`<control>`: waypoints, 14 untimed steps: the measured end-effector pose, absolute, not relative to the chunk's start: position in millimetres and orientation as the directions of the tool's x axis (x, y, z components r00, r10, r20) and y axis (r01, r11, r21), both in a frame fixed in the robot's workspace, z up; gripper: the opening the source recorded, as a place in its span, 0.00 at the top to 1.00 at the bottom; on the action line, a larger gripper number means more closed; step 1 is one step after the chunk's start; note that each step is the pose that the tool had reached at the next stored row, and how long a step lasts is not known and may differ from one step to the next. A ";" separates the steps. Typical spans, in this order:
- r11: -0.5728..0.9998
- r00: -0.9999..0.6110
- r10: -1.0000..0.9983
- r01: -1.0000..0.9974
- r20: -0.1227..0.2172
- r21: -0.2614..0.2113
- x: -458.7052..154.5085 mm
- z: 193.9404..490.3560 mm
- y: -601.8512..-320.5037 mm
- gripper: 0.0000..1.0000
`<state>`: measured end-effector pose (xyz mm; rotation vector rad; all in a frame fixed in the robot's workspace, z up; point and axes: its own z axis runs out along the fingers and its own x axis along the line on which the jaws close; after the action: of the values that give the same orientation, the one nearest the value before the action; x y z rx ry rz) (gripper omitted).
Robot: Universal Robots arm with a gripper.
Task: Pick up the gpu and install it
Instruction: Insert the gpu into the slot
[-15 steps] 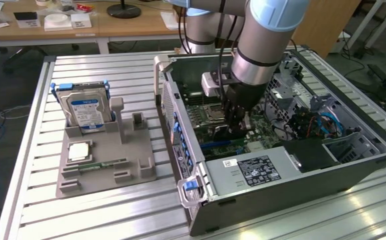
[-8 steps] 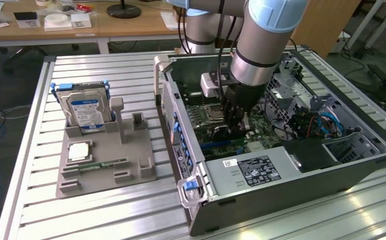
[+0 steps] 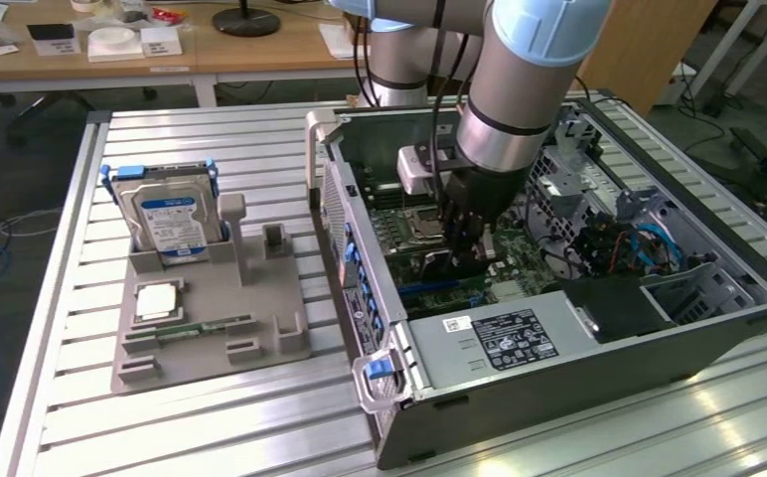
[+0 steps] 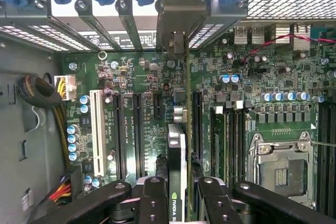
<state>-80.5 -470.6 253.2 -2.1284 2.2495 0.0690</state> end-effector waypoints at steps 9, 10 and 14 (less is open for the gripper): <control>0.055 -0.055 -0.997 -0.998 -0.063 0.002 -80.5 250.8 -470.7 0.73; 0.055 -0.055 -0.997 -0.998 -0.063 0.002 -80.5 250.9 -470.7 0.73; 0.055 -0.055 -0.996 -0.998 -0.063 0.002 -80.5 249.1 -470.7 0.73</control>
<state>-80.5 -470.7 249.1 -2.1281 2.2492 0.0693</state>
